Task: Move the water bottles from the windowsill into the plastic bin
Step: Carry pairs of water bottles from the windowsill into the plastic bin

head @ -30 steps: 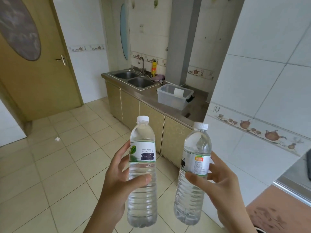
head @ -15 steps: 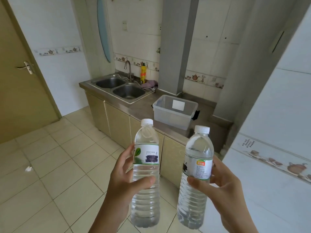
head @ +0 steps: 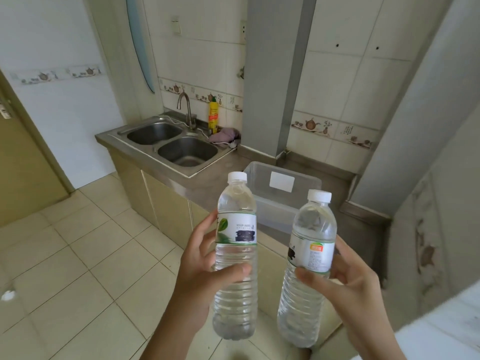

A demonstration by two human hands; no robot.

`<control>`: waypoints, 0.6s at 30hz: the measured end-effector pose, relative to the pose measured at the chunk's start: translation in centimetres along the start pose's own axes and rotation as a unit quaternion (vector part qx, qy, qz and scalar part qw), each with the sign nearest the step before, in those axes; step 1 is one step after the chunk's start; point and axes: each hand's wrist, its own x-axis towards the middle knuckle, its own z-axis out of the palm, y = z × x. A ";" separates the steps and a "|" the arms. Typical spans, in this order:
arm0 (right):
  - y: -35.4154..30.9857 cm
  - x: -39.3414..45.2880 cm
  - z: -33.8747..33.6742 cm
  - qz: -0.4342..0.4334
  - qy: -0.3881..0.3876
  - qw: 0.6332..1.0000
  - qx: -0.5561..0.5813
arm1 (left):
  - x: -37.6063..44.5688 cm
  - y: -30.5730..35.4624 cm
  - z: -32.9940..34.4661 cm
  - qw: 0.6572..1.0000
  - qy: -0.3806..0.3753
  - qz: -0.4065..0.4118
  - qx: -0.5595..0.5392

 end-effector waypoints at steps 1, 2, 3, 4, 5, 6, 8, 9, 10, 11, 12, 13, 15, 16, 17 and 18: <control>0.4 1.9 0.1 0.006 0.004 1.000 0.008 | 1.9 -0.2 0.4 1.000 -0.002 -0.002 0.002; 0.7 3.8 0.2 0.012 0.010 1.000 0.017 | 3.9 -0.4 0.8 1.000 -0.005 -0.004 0.004; 1.1 5.7 0.2 0.018 0.017 0.999 0.025 | 5.8 -0.6 1.3 1.000 -0.011 -0.006 0.008; 1.2 7.5 0.3 0.022 0.023 0.999 0.031 | 7.6 -0.7 1.7 1.000 -0.016 -0.009 0.013; 1.3 9.2 0.3 0.025 0.028 0.999 0.035 | 9.4 -0.8 2.2 1.000 -0.022 -0.010 0.018; 1.5 10.8 0.3 0.028 0.031 0.998 0.038 | 11.1 -0.9 2.6 0.999 -0.027 -0.012 0.021; 1.9 14.0 0.2 0.032 0.041 0.998 0.032 | 14.3 -1.1 3.5 0.999 -0.036 -0.016 0.023; 2.3 15.5 0.0 0.032 0.048 0.998 0.026 | 15.9 -1.1 4.0 0.999 -0.040 -0.019 0.022; 2.8 17.1 -0.2 0.035 0.054 0.998 0.023 | 17.6 -1.2 4.5 0.999 -0.042 -0.023 0.020; 3.3 18.6 -0.4 0.040 0.061 0.997 0.024 | 19.3 -1.2 5.1 0.998 -0.046 -0.027 0.021; 3.7 20.1 -0.6 0.047 0.070 0.996 0.026 | 20.9 -1.2 5.7 0.998 -0.051 -0.030 0.024; 4.2 21.7 -0.7 0.054 0.081 0.995 0.026 | 22.6 -1.3 6.3 0.997 -0.058 -0.032 0.028; 5.2 24.7 -1.0 0.067 0.104 0.992 0.024 | 25.9 -1.8 7.6 0.996 -0.072 -0.035 0.033; 5.8 26.3 -1.1 0.071 0.115 0.991 0.022 | 27.7 -2.2 8.4 0.996 -0.074 -0.039 0.036; 6.3 27.7 -1.2 0.074 0.125 0.989 0.020 | 29.5 -2.6 9.1 0.995 -0.075 -0.044 0.038; 6.8 29.2 -1.2 0.076 0.137 0.988 0.016 | 31.4 -3.2 9.8 0.995 -0.080 -0.049 0.040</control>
